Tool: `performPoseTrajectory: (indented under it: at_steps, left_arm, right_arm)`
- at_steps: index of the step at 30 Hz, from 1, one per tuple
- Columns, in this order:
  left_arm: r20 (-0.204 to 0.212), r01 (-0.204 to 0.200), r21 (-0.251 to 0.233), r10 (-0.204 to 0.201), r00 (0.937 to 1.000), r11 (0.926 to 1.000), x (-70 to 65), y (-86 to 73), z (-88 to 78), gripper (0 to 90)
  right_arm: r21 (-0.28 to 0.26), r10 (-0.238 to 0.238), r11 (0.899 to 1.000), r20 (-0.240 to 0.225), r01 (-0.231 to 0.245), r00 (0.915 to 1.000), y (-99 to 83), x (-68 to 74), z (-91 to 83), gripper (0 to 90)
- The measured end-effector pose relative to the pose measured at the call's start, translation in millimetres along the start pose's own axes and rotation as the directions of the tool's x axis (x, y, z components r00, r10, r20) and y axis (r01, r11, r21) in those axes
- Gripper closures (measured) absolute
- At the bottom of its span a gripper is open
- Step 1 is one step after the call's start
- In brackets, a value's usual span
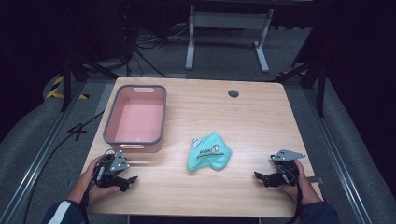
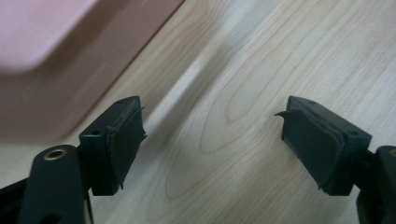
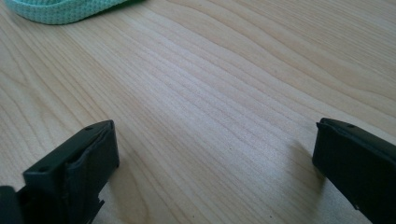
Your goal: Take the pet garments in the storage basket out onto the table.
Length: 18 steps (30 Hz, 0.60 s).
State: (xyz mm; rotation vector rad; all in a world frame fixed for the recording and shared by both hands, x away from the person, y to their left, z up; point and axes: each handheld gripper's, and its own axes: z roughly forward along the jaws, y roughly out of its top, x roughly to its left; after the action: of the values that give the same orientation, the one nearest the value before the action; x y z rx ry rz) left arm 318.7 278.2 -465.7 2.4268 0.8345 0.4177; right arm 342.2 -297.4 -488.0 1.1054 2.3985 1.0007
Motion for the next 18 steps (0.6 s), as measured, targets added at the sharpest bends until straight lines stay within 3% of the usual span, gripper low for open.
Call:
performPoseTrajectory:
  at_steps: [3,6,8,18]
  left_arm:
    - [0.038,0.057,-0.038,-0.056,0.9977,0.9977,7.3,-10.6,0.2,18.6]
    - [0.086,0.118,-0.104,-0.109,0.9903,0.9876,13.4,-23.1,2.9,15.6]
    - [0.091,0.103,-0.136,-0.091,0.9917,0.9854,15.0,-28.1,2.8,14.8]
    - [0.079,0.113,-0.137,-0.103,0.9916,0.984,14.2,-28.6,2.3,14.6]
  right_arm:
    - [0.0,0.0,1.0,0.0,0.0,1.0,0.0,0.0,0.0,0.6]
    - [0.0,0.0,1.0,0.0,0.0,1.0,0.0,0.0,0.0,0.6]
    - [0.0,0.0,1.0,0.0,0.0,1.0,0.0,0.0,0.0,0.6]
    - [-0.002,-0.007,1.0,-0.006,0.007,1.0,-0.5,-0.6,-0.3,0.6]
